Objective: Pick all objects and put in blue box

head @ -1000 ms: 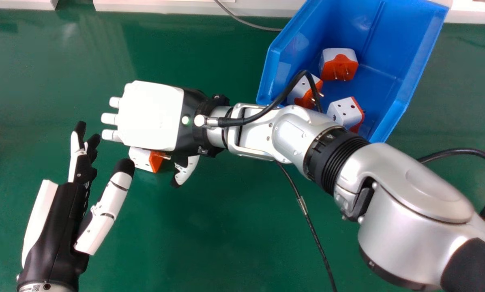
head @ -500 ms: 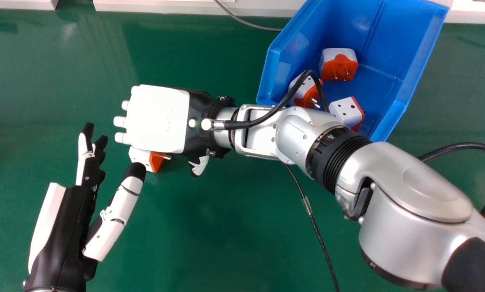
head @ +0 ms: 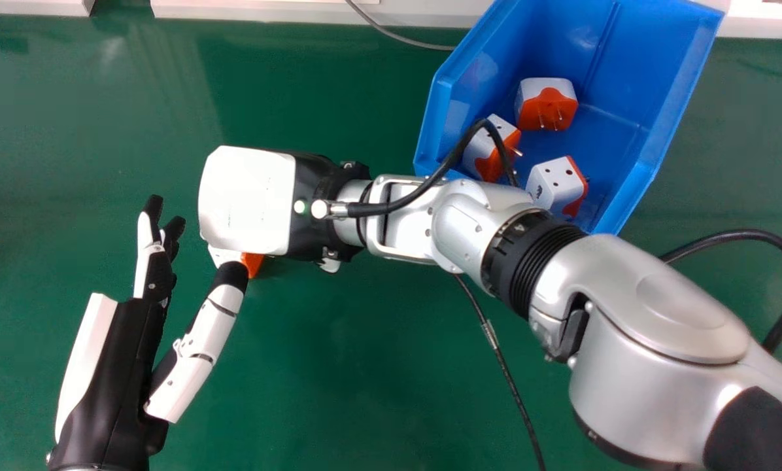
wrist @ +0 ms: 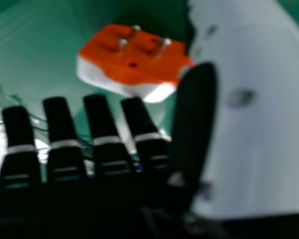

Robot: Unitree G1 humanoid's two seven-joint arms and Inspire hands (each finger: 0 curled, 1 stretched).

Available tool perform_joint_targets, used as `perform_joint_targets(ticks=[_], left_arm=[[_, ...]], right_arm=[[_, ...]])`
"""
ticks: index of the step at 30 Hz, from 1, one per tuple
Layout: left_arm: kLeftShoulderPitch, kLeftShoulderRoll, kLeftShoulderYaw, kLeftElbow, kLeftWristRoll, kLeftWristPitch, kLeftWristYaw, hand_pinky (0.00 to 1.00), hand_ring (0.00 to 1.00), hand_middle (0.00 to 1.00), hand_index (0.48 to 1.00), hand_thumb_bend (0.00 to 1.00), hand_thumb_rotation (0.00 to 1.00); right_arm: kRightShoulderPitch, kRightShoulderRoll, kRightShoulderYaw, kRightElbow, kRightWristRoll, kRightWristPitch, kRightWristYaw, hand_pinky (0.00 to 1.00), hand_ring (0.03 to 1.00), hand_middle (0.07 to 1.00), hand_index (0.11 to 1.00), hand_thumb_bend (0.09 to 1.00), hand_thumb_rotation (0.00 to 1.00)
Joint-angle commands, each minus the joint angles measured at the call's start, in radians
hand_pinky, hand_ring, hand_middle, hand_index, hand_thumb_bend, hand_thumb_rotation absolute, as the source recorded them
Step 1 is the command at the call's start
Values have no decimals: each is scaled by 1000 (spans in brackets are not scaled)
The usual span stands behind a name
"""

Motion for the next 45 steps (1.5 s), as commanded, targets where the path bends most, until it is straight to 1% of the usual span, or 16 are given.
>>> perform_joint_targets(ticks=[1,3,4,6,10,11,13,15,16,19,21,26,30,32,36,45], left_arm=[[6,-5,-5,-34,5,-2,10,968,1000,1000,1000,455,836],[9,-8,-8,-39,9,0,12,965,1000,1000,1000,455,832],[10,-8,-9,-41,10,1,11,964,1000,1000,1000,457,832],[12,-9,-10,-45,13,3,10,962,1000,1000,1000,459,834],[16,-10,-13,-53,13,11,10,966,1000,1000,1000,456,839],[16,-9,-14,-54,16,11,11,967,1000,1000,1000,456,839],[17,-8,-13,-55,19,13,12,969,1000,1000,1000,448,841],[17,-9,-11,-55,18,15,12,970,1000,1000,1000,448,842],[16,-8,-11,-54,18,13,12,968,1000,1000,1000,447,842],[18,-7,-10,-60,17,19,9,969,1000,1000,1000,451,844],[18,-7,-9,-62,15,21,8,975,1000,1000,1000,451,838],[18,-6,-8,-66,7,26,4,973,1000,1000,1000,447,829],[18,-2,-7,-64,11,22,4,975,1000,1000,1000,436,832],[15,-2,-5,-61,9,23,4,969,1000,1000,1000,437,835],[10,-2,-4,-54,11,22,6,964,1000,1000,1000,454,837],[8,-3,-4,-59,13,36,6,961,1000,1000,1000,452,838]], right_arm=[[-23,7,-14,-1,20,17,33,584,651,664,671,588,277],[-28,10,-6,-6,17,25,58,467,557,592,614,557,372],[-35,11,12,-9,0,30,54,396,494,538,552,531,274],[-41,9,22,-14,-6,27,45,231,317,371,498,519,200],[-32,49,-91,12,123,39,278,121,184,272,489,510,178],[-31,62,-124,18,163,46,349,119,187,291,585,653,279],[-31,78,-168,28,218,54,447,156,242,376,688,833,284],[-30,88,-187,36,244,68,496,194,290,435,718,899,251],[-27,89,-196,36,256,77,505,214,313,469,723,895,194],[-13,69,-205,20,262,75,472,226,327,479,678,614,25],[-11,56,-194,8,253,62,448,226,327,480,673,582,8],[20,29,-215,-22,276,51,378,150,232,469,572,570,0],[43,11,-243,-48,301,38,357,142,221,468,563,571,0],[52,2,-233,-62,289,37,322,141,218,469,508,541,1],[47,21,-247,-49,308,71,387,156,241,471,494,530,0],[61,-13,-237,-80,299,28,312,162,239,470,493,528,0]])
